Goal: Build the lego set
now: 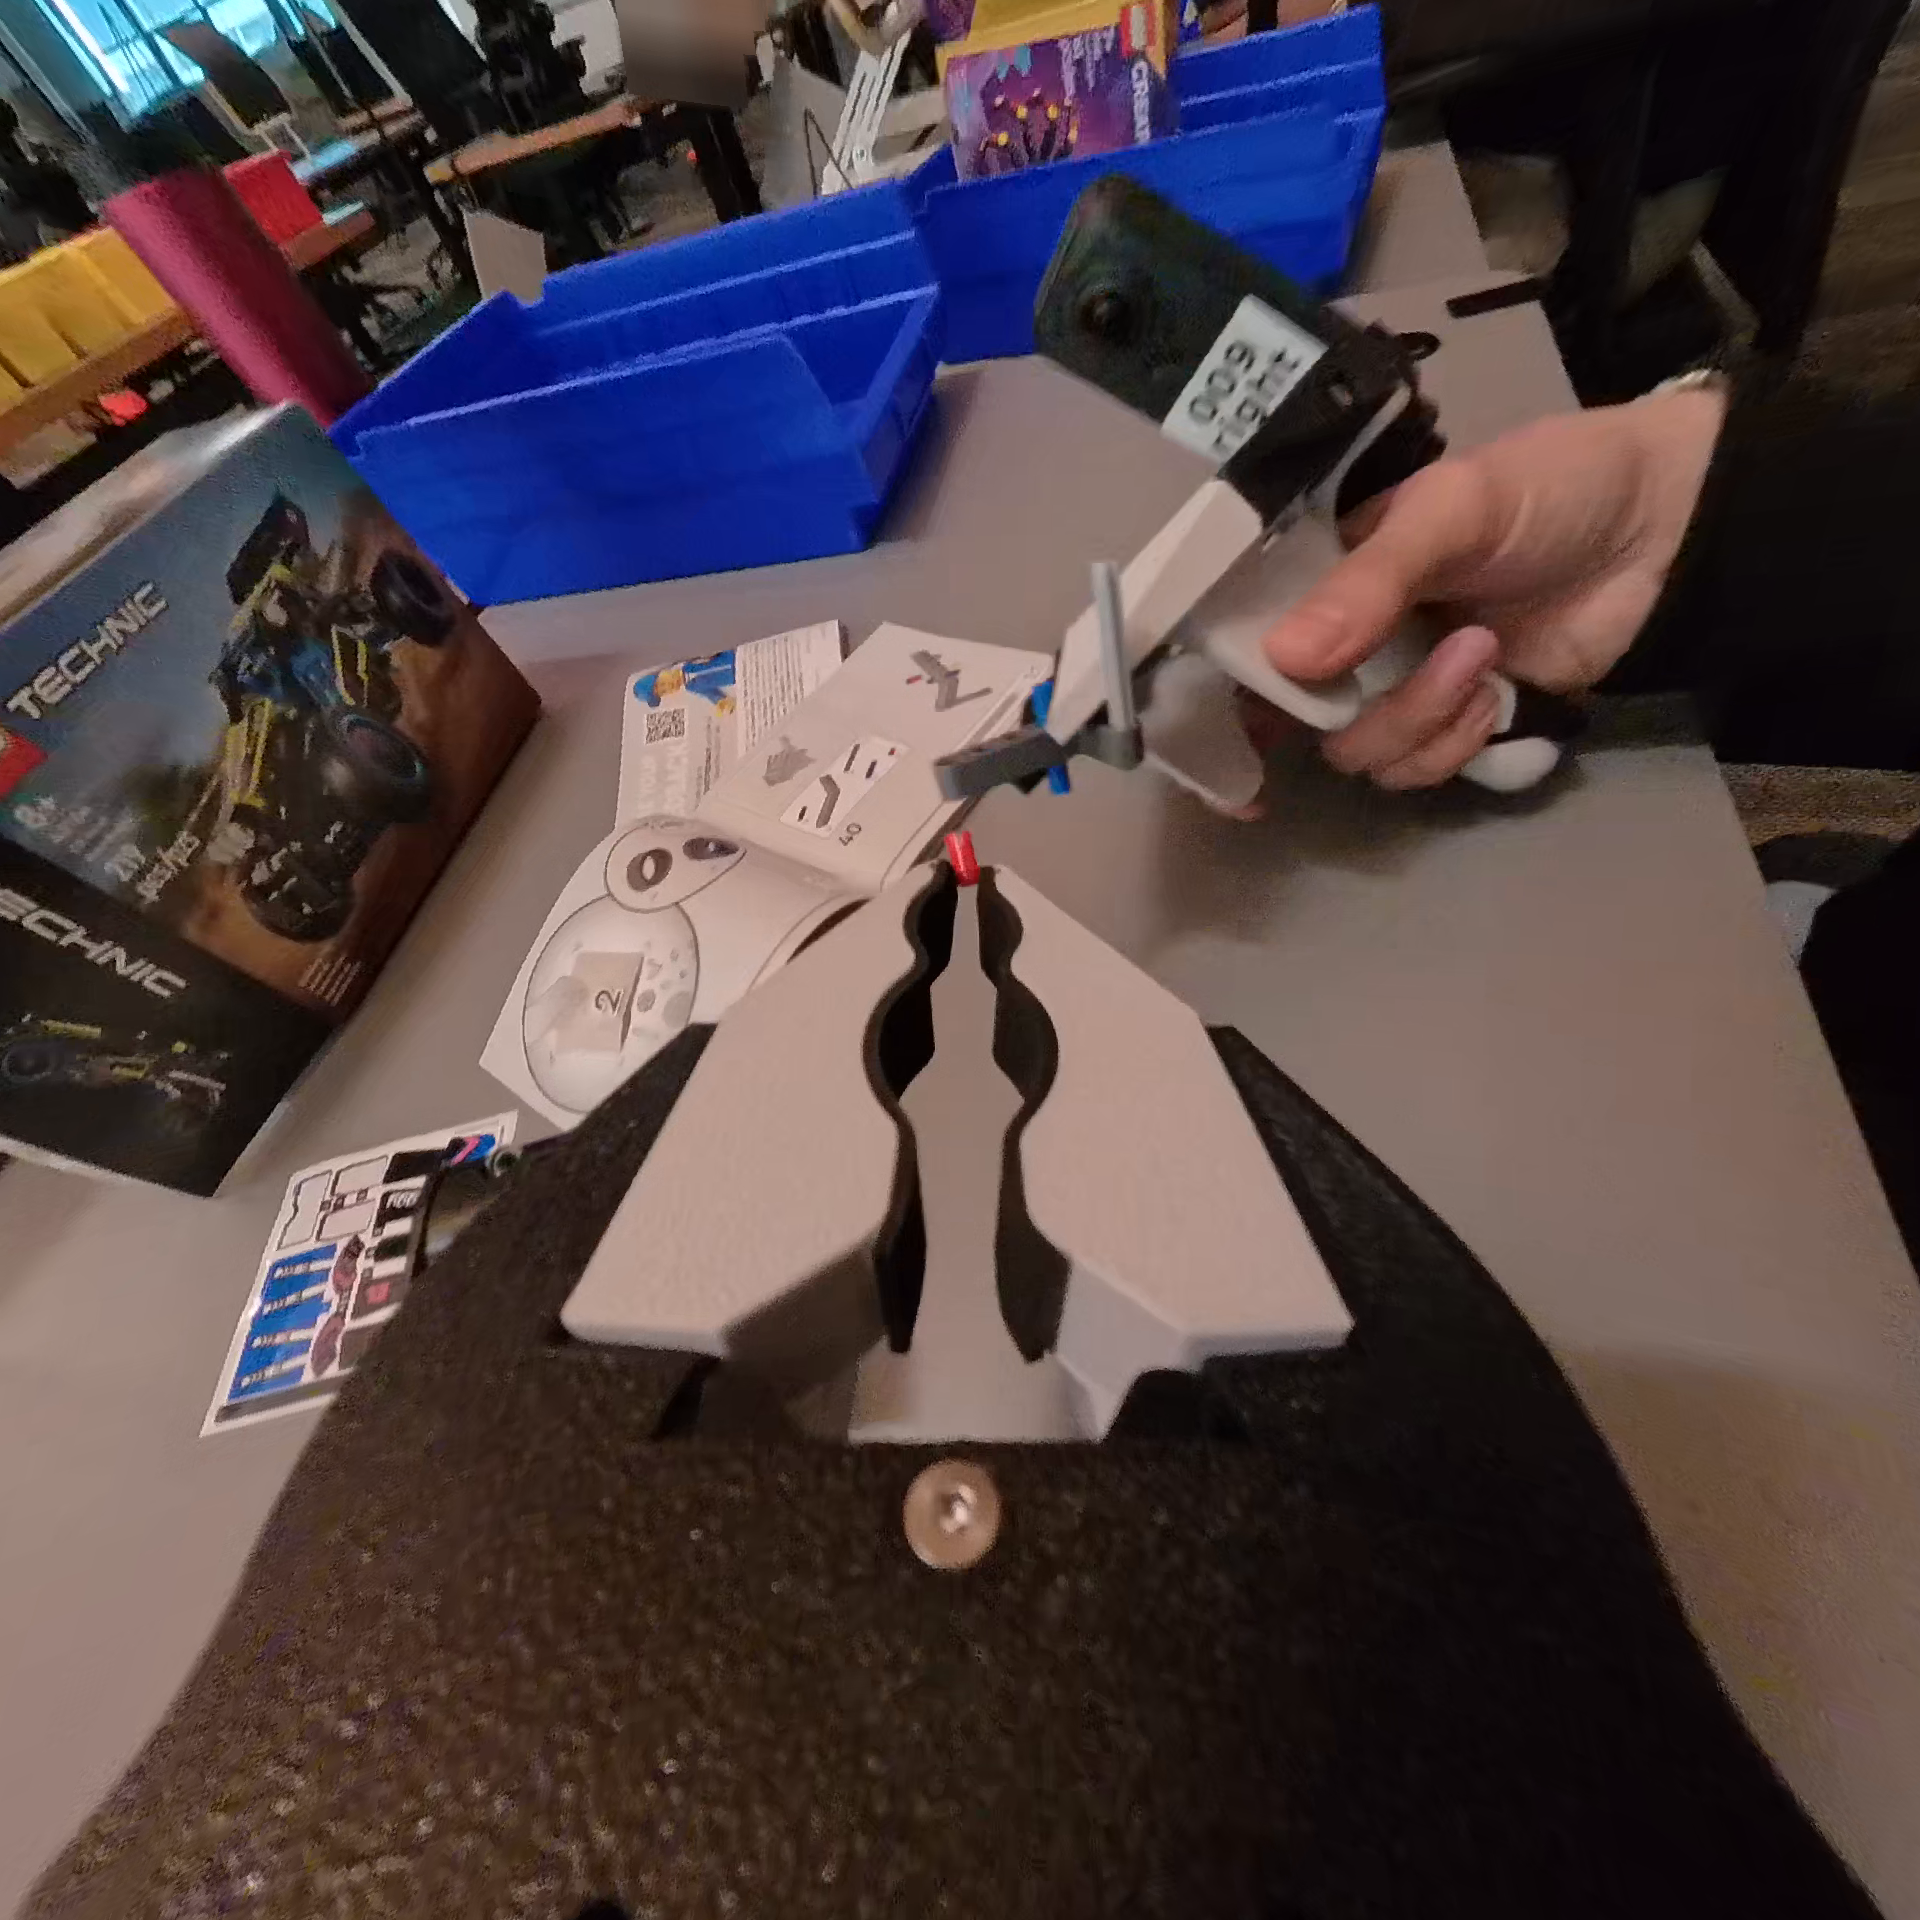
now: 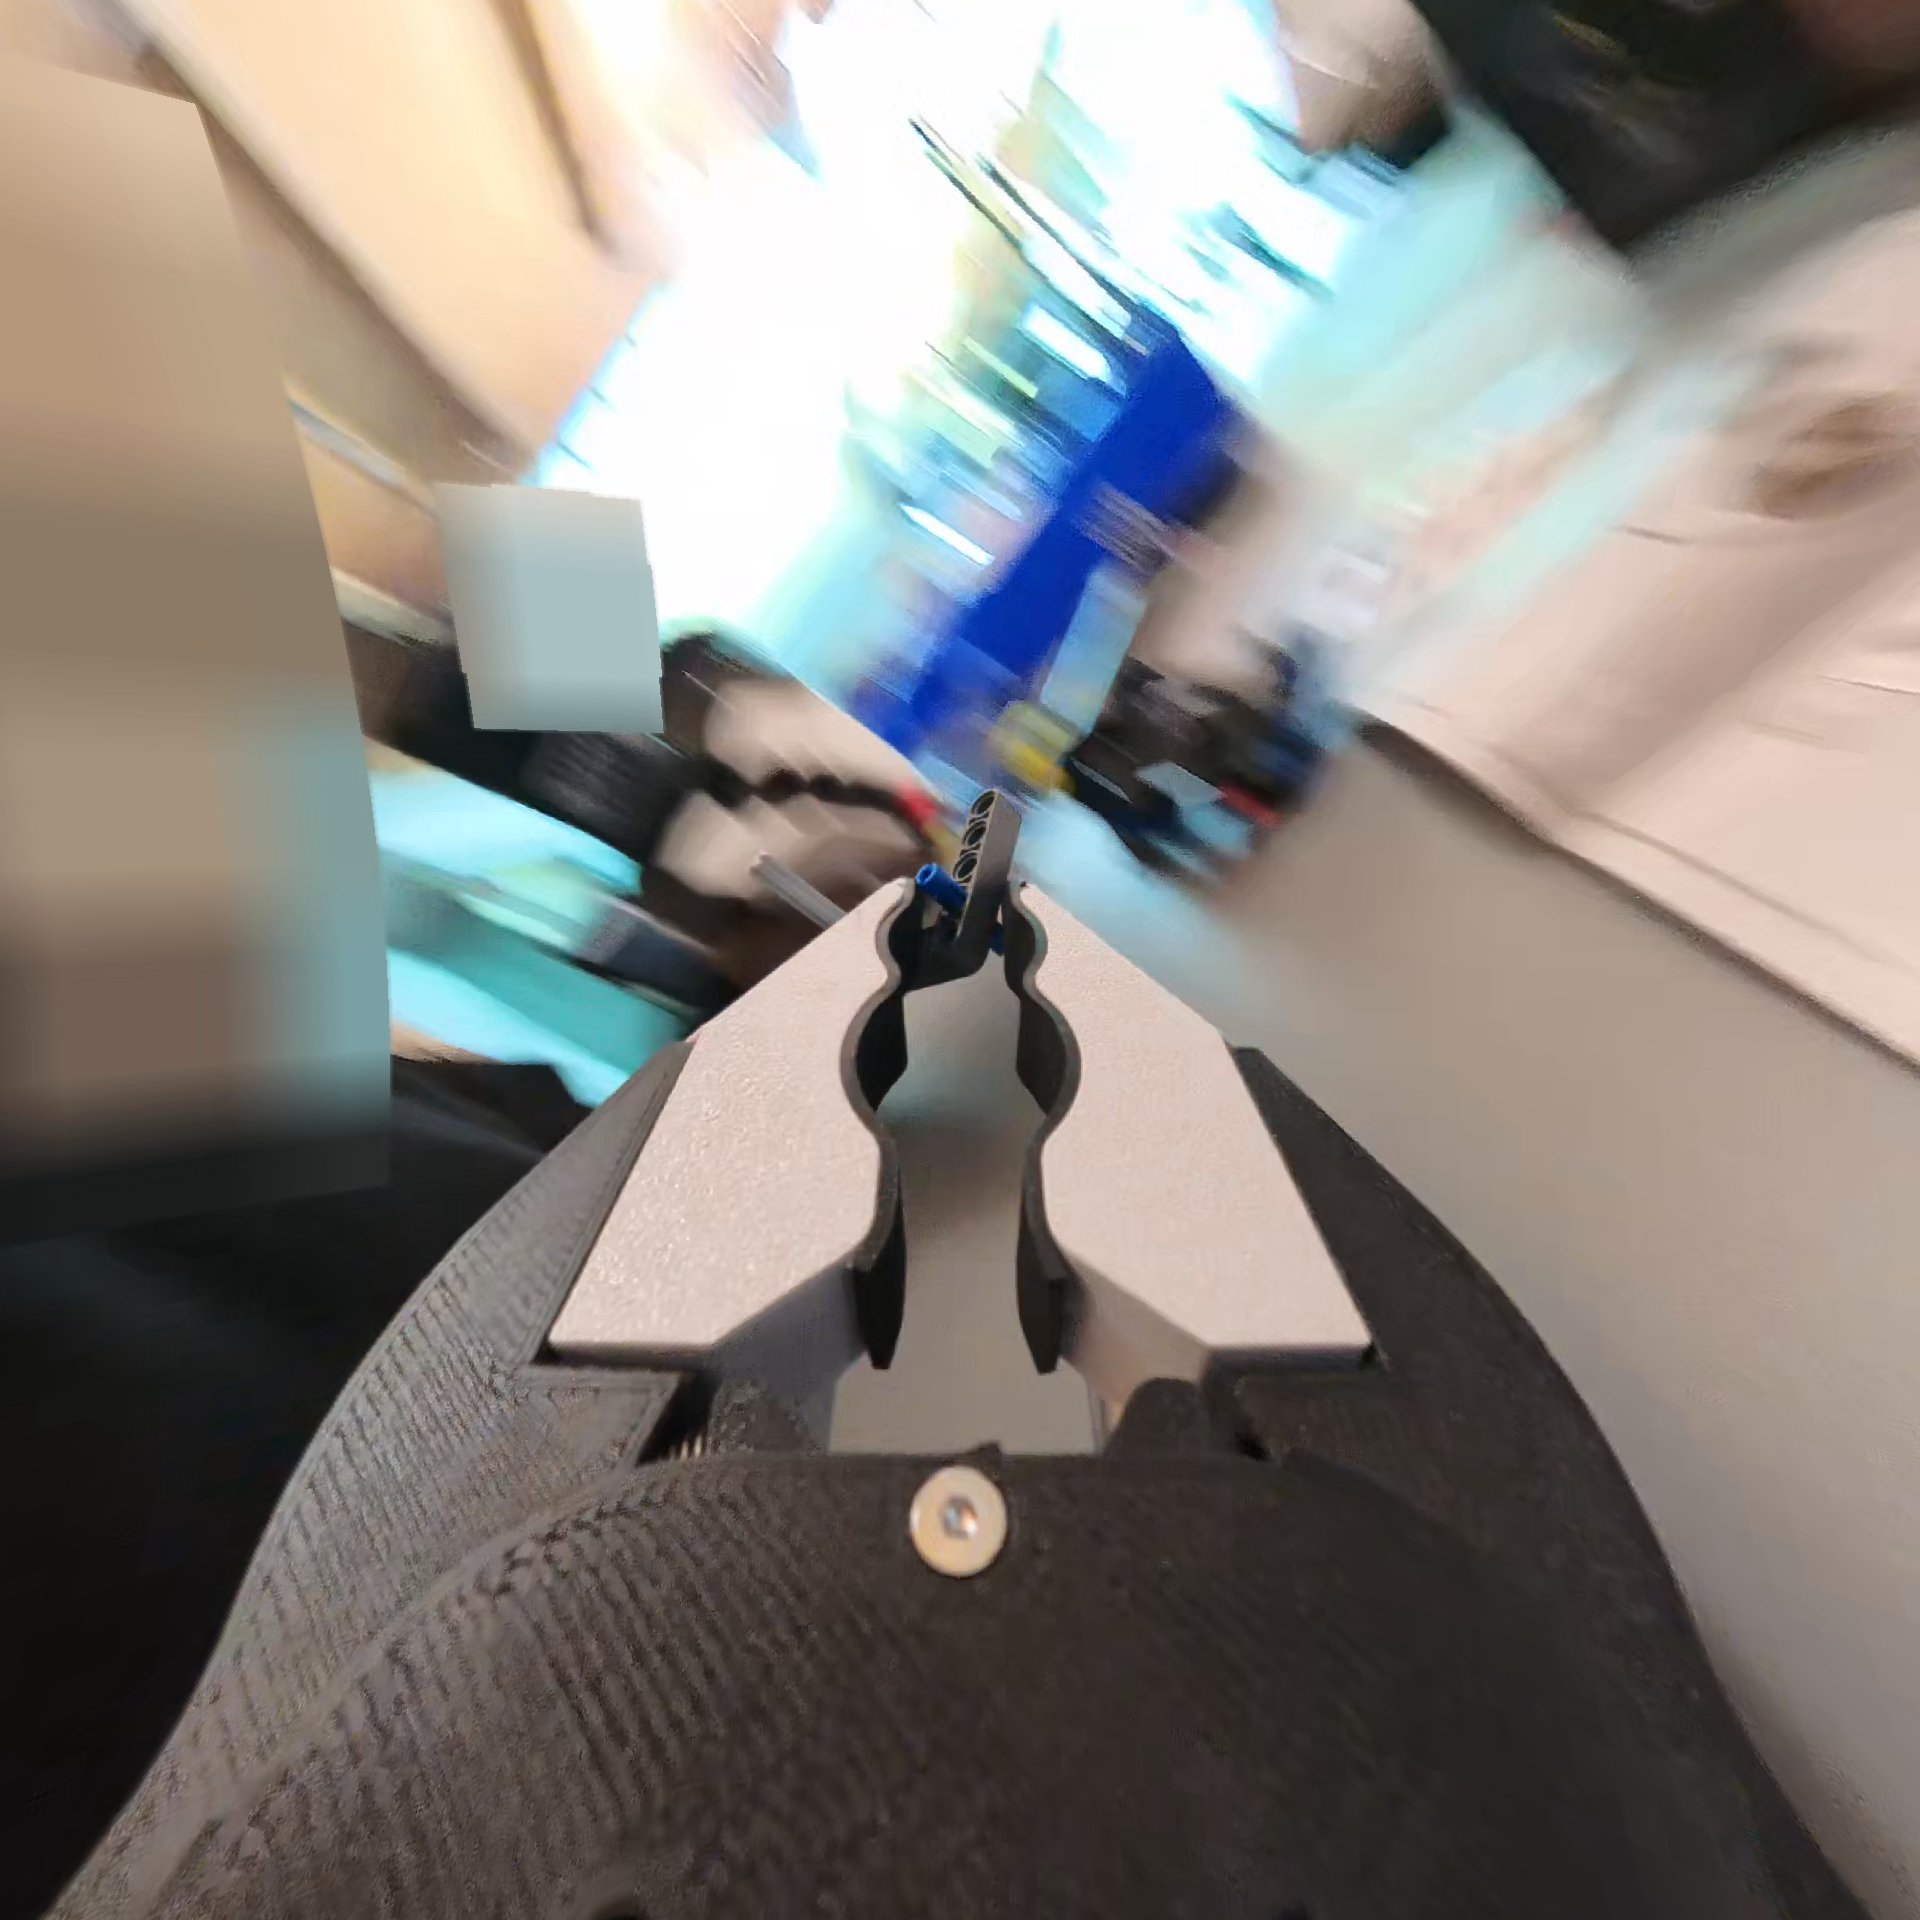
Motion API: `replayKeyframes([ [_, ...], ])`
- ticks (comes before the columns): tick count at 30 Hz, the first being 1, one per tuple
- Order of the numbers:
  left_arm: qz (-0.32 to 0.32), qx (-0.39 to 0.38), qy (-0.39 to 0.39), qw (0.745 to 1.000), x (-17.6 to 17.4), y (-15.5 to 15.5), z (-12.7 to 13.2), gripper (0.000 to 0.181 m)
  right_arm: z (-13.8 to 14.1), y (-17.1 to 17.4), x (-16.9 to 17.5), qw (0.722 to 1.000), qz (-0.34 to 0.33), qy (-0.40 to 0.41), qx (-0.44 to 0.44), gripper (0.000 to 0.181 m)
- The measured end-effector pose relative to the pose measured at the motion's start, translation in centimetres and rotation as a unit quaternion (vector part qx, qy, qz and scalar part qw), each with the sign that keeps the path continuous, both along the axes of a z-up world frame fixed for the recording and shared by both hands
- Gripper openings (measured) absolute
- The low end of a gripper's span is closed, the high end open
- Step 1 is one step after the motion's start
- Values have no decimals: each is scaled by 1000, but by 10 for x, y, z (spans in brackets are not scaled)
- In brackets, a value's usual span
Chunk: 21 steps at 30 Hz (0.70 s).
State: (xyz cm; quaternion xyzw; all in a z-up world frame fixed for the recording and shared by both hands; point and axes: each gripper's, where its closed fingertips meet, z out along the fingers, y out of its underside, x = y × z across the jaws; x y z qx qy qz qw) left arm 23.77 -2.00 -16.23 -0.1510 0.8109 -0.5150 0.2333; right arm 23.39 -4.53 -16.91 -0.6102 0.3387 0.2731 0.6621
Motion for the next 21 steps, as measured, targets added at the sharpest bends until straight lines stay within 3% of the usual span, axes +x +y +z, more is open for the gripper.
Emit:
replayKeyframes([
  [3, 8, -9, 24, 1000, 3, 9, -6, 1, -34, -19, 5, 985, -22, -47, -167, 14],
  [7, 4, -9, 47, 999, 2, 11, -14, 1, -50, -23, 2, 967, 1, -83, -239, 14],
  [10, -8, 3, 52, 999, -2, 6, -18, 1, -75, -31, 4, 937, 15, -121, -326, 14],
  [15, -18, 14, 55, 998, -6, 1, -24, 1, -74, -30, 1, 928, 31, -163, -335, 21],
  [17, -19, 11, 56, 998, -6, 1, -23, 1, -76, -36, 5, 906, 20, -205, -370, 30],
  [21, -18, 9, 55, 998, -6, 2, -23, 1, -57, -32, 6, 875, -3, -301, -380, 25],
])
